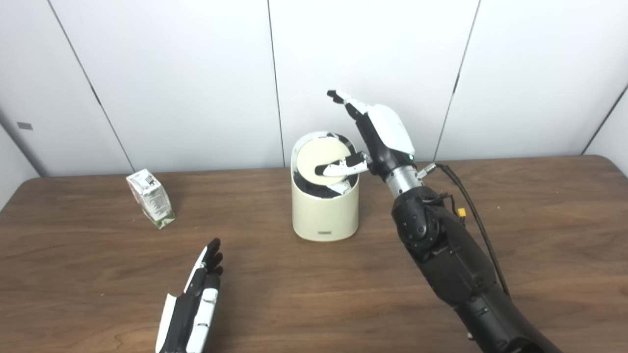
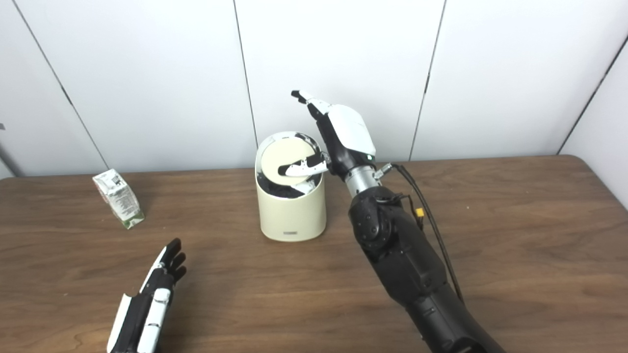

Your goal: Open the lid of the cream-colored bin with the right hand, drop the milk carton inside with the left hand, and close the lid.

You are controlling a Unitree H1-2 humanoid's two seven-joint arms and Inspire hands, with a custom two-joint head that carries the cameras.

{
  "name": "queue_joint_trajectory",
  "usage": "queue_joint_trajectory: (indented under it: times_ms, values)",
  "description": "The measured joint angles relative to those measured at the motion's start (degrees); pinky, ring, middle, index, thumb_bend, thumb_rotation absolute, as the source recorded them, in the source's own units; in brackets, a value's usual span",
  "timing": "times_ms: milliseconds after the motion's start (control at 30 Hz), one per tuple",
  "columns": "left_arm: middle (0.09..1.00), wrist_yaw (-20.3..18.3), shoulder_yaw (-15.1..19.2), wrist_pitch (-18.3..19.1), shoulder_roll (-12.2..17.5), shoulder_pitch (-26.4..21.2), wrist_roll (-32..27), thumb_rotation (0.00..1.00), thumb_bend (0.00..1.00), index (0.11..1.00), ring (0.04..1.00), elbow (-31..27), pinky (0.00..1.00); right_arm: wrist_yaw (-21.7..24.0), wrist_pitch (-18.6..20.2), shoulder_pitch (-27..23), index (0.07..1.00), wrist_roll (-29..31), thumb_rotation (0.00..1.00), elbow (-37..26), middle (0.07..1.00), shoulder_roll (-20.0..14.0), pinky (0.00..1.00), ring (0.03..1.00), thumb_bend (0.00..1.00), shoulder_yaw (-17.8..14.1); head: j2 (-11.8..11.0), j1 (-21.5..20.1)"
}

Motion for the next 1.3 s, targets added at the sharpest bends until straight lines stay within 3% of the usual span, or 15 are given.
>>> queue_joint_trajectory:
  times_ms: [167, 300, 367, 500, 667, 767, 800, 933, 1167, 1300]
  values:
    - [1.000, -0.46, -0.98, 1.17, -0.03, 0.00, 0.72, 0.89, 0.44, 1.000, 0.994, -0.41, 0.99, 0.05, -1.10, -0.40, 0.878, -1.22, 0.14, 0.41, 0.865, -0.30, 0.91, 0.889, 0.98, 0.74, 0.00, 0.35]
    - [1.000, -0.43, -0.95, 1.88, 0.00, 0.03, 1.42, 0.89, 0.44, 1.000, 0.996, -1.49, 1.00, 0.35, -1.21, -0.36, 0.872, 0.66, 0.18, 1.09, 0.865, 0.61, 0.89, 0.880, 0.96, -0.72, 0.09, 0.00]
    - [1.000, -0.44, -0.94, 1.88, 0.01, 0.02, 1.41, 0.88, 0.42, 1.000, 0.994, -1.82, 1.00, 0.46, -1.07, 0.00, 0.848, 3.00, 0.30, 1.64, 0.834, 1.71, 0.79, 0.831, 0.88, -2.73, 0.00, -0.17]
    - [0.994, -0.43, -0.87, 1.87, 0.06, 0.04, 1.41, 0.82, 0.41, 1.000, 0.983, -1.81, 0.97, 0.10, -0.29, 2.81, 0.827, 10.50, 0.49, 1.75, 0.802, 6.12, 0.72, 0.795, 0.77, -8.93, 0.09, -0.18]
    - [0.986, -0.42, -0.90, 1.85, 0.05, 0.05, 1.49, 0.78, 0.42, 1.000, 0.983, -1.76, 0.96, 2.17, 8.67, 6.37, 0.810, 18.97, 0.66, -3.91, 0.798, 11.40, 0.71, 0.780, 0.61, -14.64, 0.00, -0.35]
    - [0.985, -0.43, -0.92, 1.85, 0.02, 0.04, 1.29, 0.77, 0.43, 1.000, 0.984, -1.73, 0.96, 3.65, 13.16, 6.29, 0.826, 26.32, 0.74, -8.36, 0.827, 14.38, 0.83, 0.833, 0.54, -19.64, 0.00, -0.35]
    - [0.986, -0.43, -0.92, 1.85, 0.02, 0.04, 1.24, 0.77, 0.43, 1.000, 0.984, -1.72, 0.96, 4.21, 13.72, 6.22, 0.837, 28.31, 0.82, -9.16, 0.837, 14.83, 0.85, 0.847, 0.52, -20.71, 0.00, -0.35]
    - [0.981, -0.43, -0.92, 1.80, 0.03, 0.02, 0.97, 0.78, 0.43, 1.000, 0.975, -1.42, 0.96, 6.39, 17.05, 6.61, 0.848, 34.60, 0.99, -11.98, 0.869, 14.81, 0.92, 0.888, 0.49, -22.80, 0.17, -0.44]
    - [0.984, -0.51, -0.94, 1.78, 0.02, 0.04, 0.21, 0.78, 0.41, 1.000, 0.974, -1.26, 0.97, 6.63, 21.48, 12.06, 0.834, 40.09, 1.00, -18.86, 0.869, 14.80, 0.93, 0.894, 0.48, -23.97, 0.35, -0.79]
    - [0.978, -0.52, -0.86, 1.79, 0.04, 0.04, 0.02, 0.79, 0.40, 1.000, 0.969, -1.26, 0.97, 6.51, 21.78, 15.15, 0.845, 41.48, 1.00, -22.41, 0.870, 14.64, 0.94, 0.890, 0.49, -24.17, 0.61, -0.97]
